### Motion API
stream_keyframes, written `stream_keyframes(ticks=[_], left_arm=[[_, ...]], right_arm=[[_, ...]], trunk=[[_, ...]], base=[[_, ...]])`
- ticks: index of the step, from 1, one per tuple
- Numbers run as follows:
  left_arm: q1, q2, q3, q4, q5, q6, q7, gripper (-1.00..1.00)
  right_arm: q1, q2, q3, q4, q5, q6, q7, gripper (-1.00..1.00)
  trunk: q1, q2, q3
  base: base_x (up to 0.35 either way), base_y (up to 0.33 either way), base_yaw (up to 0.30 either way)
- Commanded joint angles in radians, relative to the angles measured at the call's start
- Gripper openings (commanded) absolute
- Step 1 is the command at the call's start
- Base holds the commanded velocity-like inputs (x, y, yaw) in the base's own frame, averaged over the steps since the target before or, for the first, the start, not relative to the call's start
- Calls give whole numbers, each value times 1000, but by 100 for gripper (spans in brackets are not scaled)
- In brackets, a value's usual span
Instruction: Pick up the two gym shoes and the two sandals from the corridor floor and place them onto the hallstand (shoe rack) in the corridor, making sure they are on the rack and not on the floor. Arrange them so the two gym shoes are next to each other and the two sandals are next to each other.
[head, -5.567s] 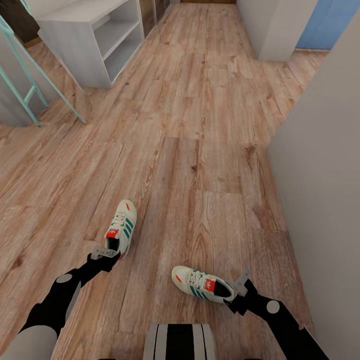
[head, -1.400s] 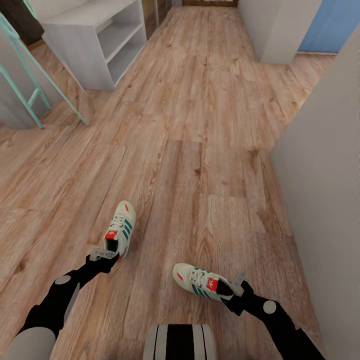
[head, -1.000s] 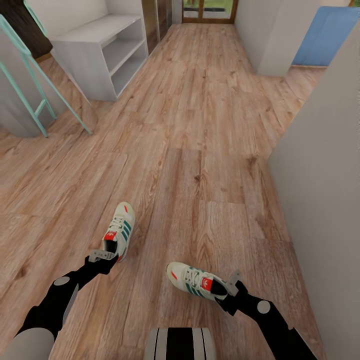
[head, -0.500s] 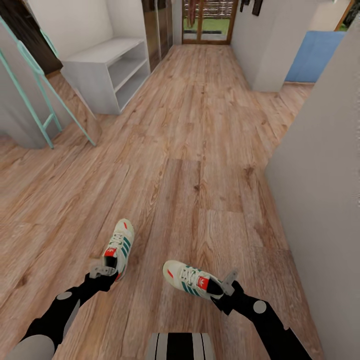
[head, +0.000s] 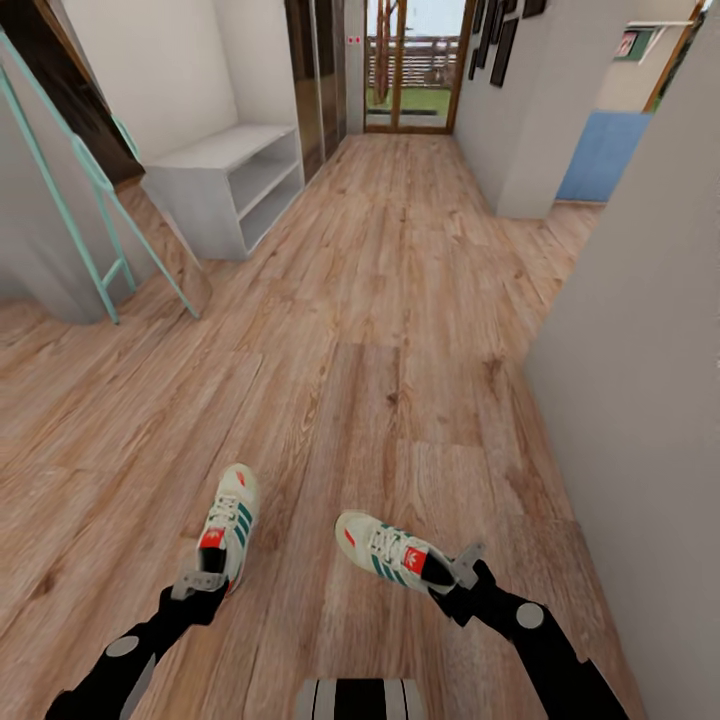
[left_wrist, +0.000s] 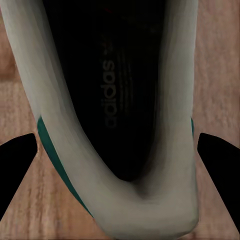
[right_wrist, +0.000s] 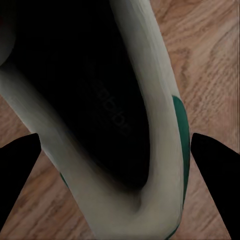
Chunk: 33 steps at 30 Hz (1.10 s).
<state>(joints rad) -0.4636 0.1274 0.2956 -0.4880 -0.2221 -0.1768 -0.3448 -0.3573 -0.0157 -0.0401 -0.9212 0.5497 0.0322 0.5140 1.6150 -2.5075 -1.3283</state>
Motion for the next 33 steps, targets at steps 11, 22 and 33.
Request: stream_keyframes(ticks=[11, 22, 33], left_arm=[[36, -2, 9, 98, 21, -102, 75, -100], [72, 6, 9, 209, 101, -210, 92, -100], [151, 4, 8, 218, 175, -322, 141, -100]], right_arm=[[13, -1, -61, 4, -95, -52, -12, -100], [128, 10, -69, 57, -123, -164, -233, -100], [153, 29, -72, 394, -125, -500, -505, -100]], trunk=[[-5, 2, 59], [-10, 5, 119], [-15, 7, 179]], base=[[0, 0, 0], [0, 0, 0], [0, 0, 0]])
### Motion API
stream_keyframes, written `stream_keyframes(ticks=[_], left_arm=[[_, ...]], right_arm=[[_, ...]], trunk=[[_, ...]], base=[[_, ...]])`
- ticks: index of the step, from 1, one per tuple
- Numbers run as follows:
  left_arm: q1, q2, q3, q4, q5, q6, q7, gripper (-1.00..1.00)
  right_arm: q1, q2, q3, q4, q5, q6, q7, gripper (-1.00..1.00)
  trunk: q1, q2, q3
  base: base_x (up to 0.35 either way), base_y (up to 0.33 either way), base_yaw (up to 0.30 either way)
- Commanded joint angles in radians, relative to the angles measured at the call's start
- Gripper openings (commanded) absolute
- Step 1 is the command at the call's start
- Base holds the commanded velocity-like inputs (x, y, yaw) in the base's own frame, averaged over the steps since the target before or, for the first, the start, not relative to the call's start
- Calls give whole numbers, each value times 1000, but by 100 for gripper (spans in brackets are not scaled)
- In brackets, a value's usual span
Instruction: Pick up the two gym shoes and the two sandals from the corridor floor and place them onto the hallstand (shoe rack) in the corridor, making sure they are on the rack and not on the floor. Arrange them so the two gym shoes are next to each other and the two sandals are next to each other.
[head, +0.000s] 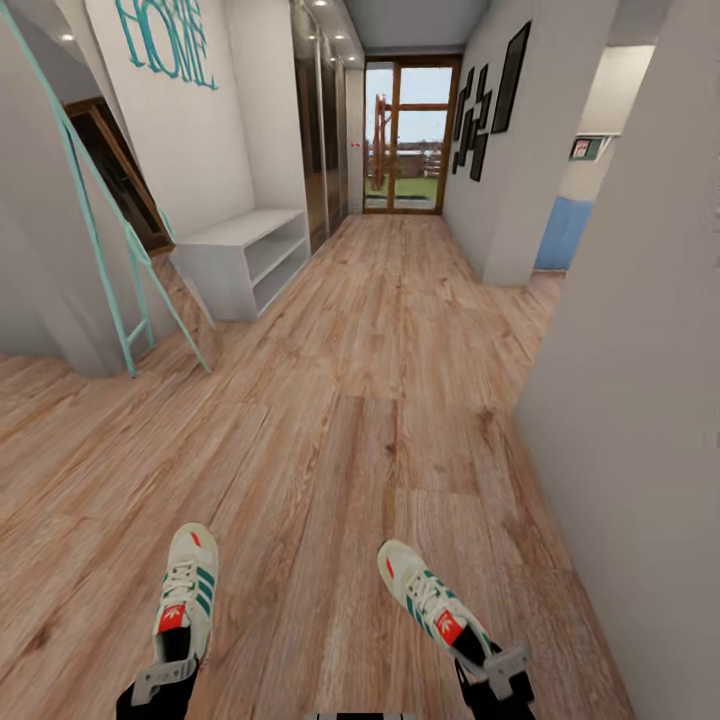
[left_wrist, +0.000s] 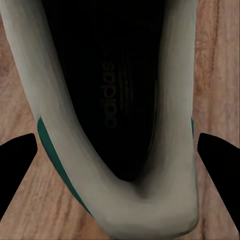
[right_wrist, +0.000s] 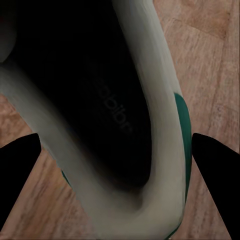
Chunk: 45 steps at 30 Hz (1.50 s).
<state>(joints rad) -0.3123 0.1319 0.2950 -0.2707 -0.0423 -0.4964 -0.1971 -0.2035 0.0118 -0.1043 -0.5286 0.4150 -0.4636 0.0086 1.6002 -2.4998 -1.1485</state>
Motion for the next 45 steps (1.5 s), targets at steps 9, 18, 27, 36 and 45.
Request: stream_keyframes(ticks=[9, 18, 27, 36, 45], left_arm=[[1, 0, 9, 8, -3, -6, -5, -100], [1, -5, 8, 13, -5, -7, -5, -100], [1, -8, 6, 23, -7, -8, -7, -100], [1, -8, 7, 27, -7, -8, -7, -100], [1, -8, 6, 27, -4, -10, -8, -100]], right_arm=[[-1, 1, -9, 38, 8, -9, -1, -100], [-1, 1, -10, 65, 8, -9, -1, -100], [-1, 1, -58, 68, 8, -9, -1, -100], [-1, 4, -69, 71, 9, -9, -1, -100], [-1, 6, -69, 71, 11, -9, -1, -100]], trunk=[[-35, 63, 42], [-69, 126, 84], [-104, 189, 127], [-134, 245, 166], [-134, 245, 180]], base=[[0, 0, 0], [0, 0, -20], [0, 0, -74], [0, 0, -83], [0, 0, -84]])
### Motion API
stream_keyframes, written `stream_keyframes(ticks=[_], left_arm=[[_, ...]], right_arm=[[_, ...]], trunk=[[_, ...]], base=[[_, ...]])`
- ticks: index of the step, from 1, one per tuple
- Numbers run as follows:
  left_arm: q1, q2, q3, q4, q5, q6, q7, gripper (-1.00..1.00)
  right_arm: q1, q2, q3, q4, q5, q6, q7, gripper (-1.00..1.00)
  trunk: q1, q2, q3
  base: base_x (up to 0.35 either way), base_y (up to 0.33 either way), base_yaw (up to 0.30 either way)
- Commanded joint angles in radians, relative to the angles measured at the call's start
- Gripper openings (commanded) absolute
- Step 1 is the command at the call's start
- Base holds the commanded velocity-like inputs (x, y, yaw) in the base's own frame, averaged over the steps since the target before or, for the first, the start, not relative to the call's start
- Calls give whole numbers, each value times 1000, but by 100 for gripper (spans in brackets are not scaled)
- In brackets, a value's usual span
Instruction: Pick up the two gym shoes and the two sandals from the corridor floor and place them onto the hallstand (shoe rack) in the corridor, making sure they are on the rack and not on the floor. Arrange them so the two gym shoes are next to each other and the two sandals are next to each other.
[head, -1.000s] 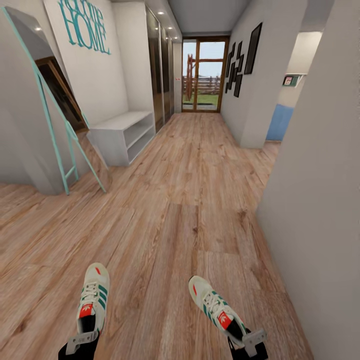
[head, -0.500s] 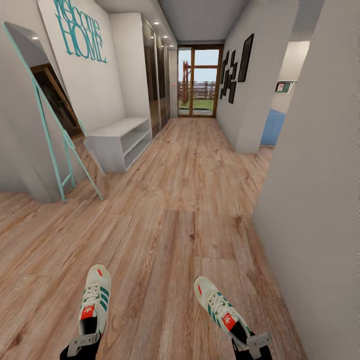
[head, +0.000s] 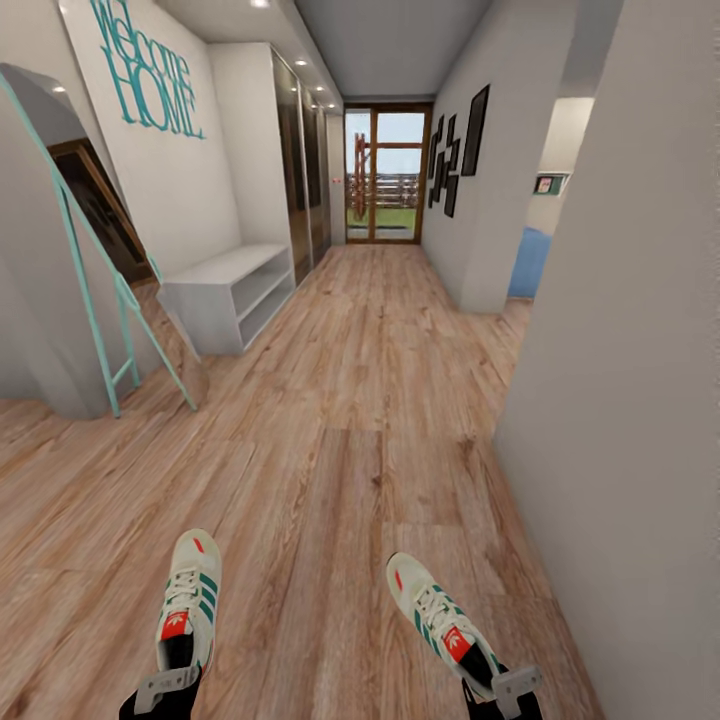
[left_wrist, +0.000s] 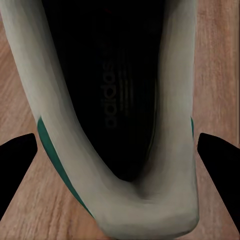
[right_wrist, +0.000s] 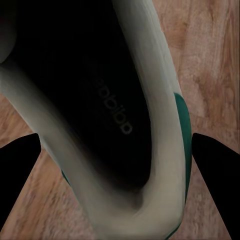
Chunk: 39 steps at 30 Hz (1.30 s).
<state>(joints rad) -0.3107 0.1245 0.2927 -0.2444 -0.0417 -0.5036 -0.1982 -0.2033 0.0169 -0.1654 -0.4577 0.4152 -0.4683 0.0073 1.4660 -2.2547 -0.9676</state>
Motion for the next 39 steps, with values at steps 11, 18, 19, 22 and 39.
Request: stream_keyframes(ticks=[11, 18, 19, 22, 39], left_arm=[[-1, 0, 11, 1, 0, -2, -6, -100], [-1, -1, 7, -1, -8, -2, -7, -100], [-1, -2, 6, -3, -9, -2, -7, -100], [-1, -3, 8, -10, -8, -2, -5, -100], [-1, -6, 24, 6, 27, -2, 42, -100]], right_arm=[[-1, 3, -8, 1, 10, -3, -1, -100], [-1, 3, -9, 1, 10, -4, -1, -100], [-1, 3, -9, 1, 10, -4, -1, -100], [-1, 2, -9, 0, 10, -4, -1, -100], [-1, 0, -44, -1, -26, -20, -1, -100]], trunk=[[0, 0, 7], [0, 0, 7], [0, 0, 7], [0, 0, 7], [0, 0, 15]], base=[[-176, 131, -34], [-220, 164, 224], [-45, 29, 273], [-20, 13, 276], [-1, 1, 276]])
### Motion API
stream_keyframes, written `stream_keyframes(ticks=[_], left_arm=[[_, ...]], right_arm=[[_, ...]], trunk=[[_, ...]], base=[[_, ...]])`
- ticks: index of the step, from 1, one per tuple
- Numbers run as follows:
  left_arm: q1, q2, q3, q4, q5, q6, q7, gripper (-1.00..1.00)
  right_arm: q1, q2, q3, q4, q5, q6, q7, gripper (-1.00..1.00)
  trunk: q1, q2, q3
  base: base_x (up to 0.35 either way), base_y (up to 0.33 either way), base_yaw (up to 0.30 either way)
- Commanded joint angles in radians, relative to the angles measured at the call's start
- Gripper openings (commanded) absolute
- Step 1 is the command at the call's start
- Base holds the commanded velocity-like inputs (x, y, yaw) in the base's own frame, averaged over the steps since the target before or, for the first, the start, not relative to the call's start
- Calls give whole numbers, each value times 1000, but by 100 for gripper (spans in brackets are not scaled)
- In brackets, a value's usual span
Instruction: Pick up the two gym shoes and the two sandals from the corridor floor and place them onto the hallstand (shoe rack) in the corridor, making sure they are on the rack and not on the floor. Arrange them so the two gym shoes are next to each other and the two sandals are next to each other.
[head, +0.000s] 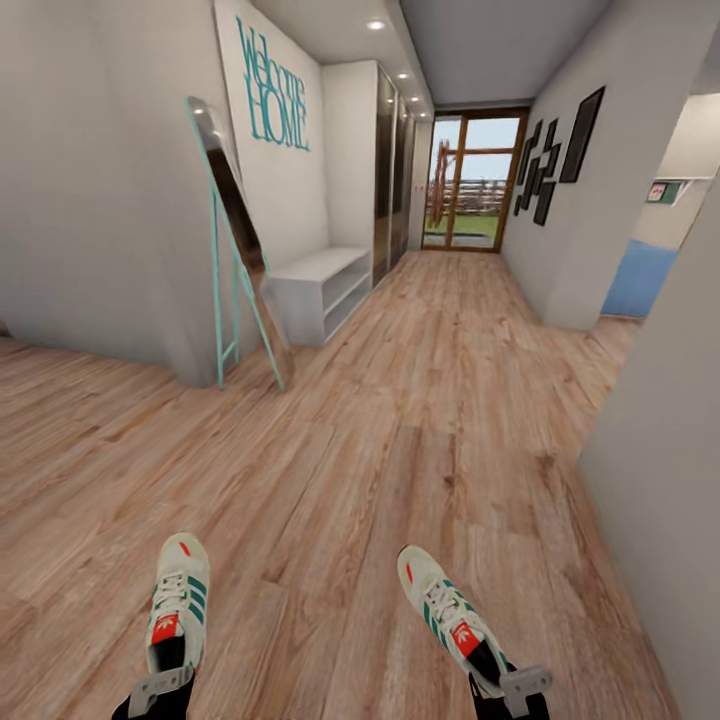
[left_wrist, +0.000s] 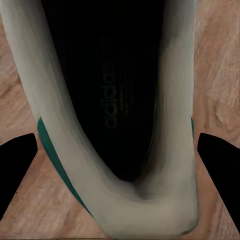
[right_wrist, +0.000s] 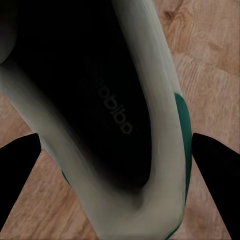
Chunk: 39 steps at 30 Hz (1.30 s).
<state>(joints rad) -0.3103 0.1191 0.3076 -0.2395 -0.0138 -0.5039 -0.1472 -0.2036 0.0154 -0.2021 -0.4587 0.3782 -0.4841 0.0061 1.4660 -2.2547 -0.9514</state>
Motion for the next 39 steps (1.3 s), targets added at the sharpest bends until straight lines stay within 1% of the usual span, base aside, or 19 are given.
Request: stream_keyframes(ticks=[1, 5, 8, 17, 21, 22, 23, 26, 30, 39], left_arm=[[-1, -1, 9, 1, 0, -2, -7, -100], [-1, -1, 9, -1, 2, -1, 0, -100], [-1, 0, 10, -7, 5, 1, 3, -100], [-1, 0, 7, -1, -7, -1, -3, -100], [-1, 0, 7, 2, -46, -1, -3, -100], [-1, -1, 7, 2, -69, -1, -3, -100], [-1, -1, 7, 3, -82, -1, -2, -100], [-1, -1, 7, 3, -104, -2, -2, -100], [-1, -1, 7, 3, -116, -2, 0, -100], [-1, 0, 7, 3, -116, -2, 3, -100]], right_arm=[[0, 1, -8, 0, 10, -4, 0, -100], [0, 1, -8, 0, 10, -7, 0, -100], [0, 1, -8, 1, 11, -30, 0, -100], [0, 0, -8, 2, 11, -41, 0, -100], [0, -3, -9, 2, 11, -42, 0, -100], [0, -4, -9, 2, 11, -42, 0, -100], [0, -4, -9, 2, 11, -42, 0, -100], [0, -4, -10, 2, 11, -42, 0, -100], [0, -5, -10, 0, 11, -42, 0, -100], [0, -5, -11, 1, 13, -41, 0, -100]], trunk=[[0, 0, 0], [0, 0, 4], [0, 0, 6], [0, 0, 15], [0, 0, 19], [0, 0, 20], [0, 0, 21], [0, 0, 24], [0, 0, 27], [0, 0, 36]], base=[[0, 0, 256], [0, 0, 248], [0, 0, 236], [0, 0, 232], [0, 0, 232], [0, 0, 232], [0, 0, 232], [0, 0, 232], [-25, 22, 232], [-199, 181, 232]])
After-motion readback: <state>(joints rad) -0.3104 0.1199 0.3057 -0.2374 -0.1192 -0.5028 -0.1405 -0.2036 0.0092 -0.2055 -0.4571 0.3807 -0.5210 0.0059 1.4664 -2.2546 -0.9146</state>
